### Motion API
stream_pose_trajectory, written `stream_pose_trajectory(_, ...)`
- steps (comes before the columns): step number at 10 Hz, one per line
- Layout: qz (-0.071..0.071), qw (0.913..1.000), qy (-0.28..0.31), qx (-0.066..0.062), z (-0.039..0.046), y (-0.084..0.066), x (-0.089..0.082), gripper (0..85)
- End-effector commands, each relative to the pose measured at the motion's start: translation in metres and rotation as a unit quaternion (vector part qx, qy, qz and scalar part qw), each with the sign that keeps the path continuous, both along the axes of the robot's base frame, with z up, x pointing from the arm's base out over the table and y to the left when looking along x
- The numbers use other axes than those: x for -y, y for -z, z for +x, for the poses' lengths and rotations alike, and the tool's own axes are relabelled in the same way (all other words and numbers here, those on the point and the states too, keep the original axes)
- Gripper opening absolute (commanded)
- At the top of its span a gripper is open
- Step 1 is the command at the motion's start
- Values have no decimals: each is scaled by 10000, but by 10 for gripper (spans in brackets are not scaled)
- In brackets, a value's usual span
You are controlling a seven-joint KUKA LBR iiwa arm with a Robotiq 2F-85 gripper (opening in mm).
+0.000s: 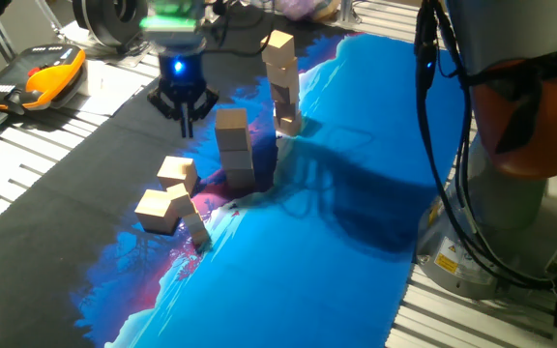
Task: Stack the blocks in a vertical line of five
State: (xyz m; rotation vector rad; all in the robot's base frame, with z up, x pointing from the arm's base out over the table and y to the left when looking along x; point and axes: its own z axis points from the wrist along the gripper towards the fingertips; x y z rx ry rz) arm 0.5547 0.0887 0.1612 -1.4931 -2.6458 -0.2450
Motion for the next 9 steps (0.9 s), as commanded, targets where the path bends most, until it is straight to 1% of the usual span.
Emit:
stream_pose_trajectory(1,-10,10000,7,20,13,22,-16,170)
stream_pose_trajectory(2,-141,9999,37,15,60,69,-42,170)
stream_pose_trajectory(3,-210,9997,115,18,103,104,-57,340)
stream_pose_trajectory(4,-263,9995,178,24,139,141,-71,340)
stream_pose_trajectory(5,-354,9991,226,34,171,191,-97,510)
stream_pose_trajectory(6,-514,9983,275,62,197,266,-149,510)
stream_pose_trajectory(7,-627,9974,326,106,207,337,-208,510)
stream_pose_trajectory(8,-686,9969,361,142,231,406,-244,510)
stream_pose_trajectory(9,-670,9969,385,154,271,444,-242,510)
